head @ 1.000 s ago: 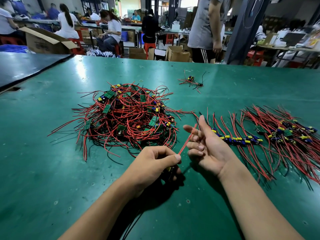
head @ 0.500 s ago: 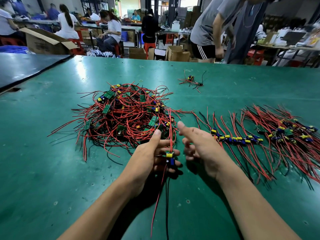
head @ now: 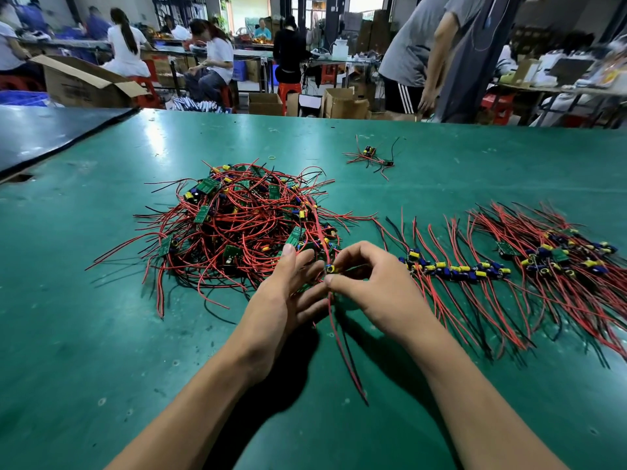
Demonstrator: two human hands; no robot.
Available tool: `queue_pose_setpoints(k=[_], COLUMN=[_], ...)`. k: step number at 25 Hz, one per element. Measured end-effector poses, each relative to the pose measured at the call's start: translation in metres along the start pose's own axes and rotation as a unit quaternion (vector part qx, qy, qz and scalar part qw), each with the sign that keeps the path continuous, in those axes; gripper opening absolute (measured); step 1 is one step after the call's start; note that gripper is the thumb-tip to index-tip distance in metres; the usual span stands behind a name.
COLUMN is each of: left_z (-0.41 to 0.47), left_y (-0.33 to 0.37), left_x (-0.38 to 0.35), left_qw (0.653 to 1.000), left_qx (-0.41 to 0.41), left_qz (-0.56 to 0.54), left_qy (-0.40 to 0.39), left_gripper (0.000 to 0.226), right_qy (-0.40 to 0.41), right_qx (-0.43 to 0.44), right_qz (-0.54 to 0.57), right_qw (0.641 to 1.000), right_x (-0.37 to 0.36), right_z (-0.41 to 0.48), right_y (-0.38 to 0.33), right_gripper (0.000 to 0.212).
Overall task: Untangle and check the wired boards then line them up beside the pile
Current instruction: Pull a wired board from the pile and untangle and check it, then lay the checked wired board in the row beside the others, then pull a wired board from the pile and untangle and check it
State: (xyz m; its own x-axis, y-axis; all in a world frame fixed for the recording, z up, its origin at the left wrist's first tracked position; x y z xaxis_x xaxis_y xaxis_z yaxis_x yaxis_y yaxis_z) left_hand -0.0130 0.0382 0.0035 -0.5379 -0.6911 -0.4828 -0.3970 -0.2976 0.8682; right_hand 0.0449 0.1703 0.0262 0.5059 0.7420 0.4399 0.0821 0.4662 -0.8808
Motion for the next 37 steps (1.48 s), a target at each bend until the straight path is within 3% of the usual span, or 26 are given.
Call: queue_pose_setpoints(k=[5,7,10,15,21,28,33,37], left_z=[-0.001,-0.001,0.000,-0.002,-0.007,-0.008,-0.007,-0.004], left_y=[0.004,0.005,0.004,0.000,0.001,-0.002,-0.001,0.000], left_x=[0.004,0.004,0.004,0.005,0.005,0.003,0.003,0.003], left_qw=[0.999,0.998,0.998,0.995,0.992,0.987,0.988,0.996], left_qx=[-0.003,0.001,0.001,-0.004,-0.016,-0.010,-0.013,-0.019], left_qz=[0.025,0.033,0.052,0.099,0.128,0.156,0.148,0.089], left_qy=[0.037,0.046,0.045,0.022,-0.013,-0.037,-0.028,0.009], left_gripper=[0.061,0.049,0.038,0.026,0.019,0.015,0.014,0.021], right_qy=[0.235,0.266,0.234,0.102,0.070,-0.028,-0.009,0.050], right_qx=[-0.028,-0.050,-0.034,0.078,-0.007,-0.048,-0.066,-0.083], right_qz=[-0.083,-0.138,-0.226,-0.217,-0.071,0.063,0.055,0.128], right_qw=[0.968,0.953,0.945,0.968,0.995,0.997,0.996,0.987], right_x=[0.048,0.061,0.055,0.014,0.006,-0.012,-0.012,-0.008], right_z=[0.009,0.008,0.008,0.005,0.007,0.004,0.003,0.004], right_y=[0.022,0.031,0.029,0.012,0.017,0.013,0.016,0.016], right_gripper=[0.009,0.013,0.022,0.016,0.023,0.018,0.019,0.023])
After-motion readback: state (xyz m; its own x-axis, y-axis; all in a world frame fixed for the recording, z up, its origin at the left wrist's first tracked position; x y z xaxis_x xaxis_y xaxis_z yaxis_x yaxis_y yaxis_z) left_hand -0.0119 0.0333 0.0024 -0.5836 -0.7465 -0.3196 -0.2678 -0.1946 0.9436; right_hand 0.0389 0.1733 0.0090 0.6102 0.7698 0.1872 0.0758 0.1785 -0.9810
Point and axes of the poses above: each hand's wrist, its own z-axis towards the middle knuckle, its own x-axis out of the back of the hand, y = z × x, the point moved 4 cm from there along z, towards the middle knuckle, and after that the axes turned 3 degrees about -z, right-handed, at the moved point
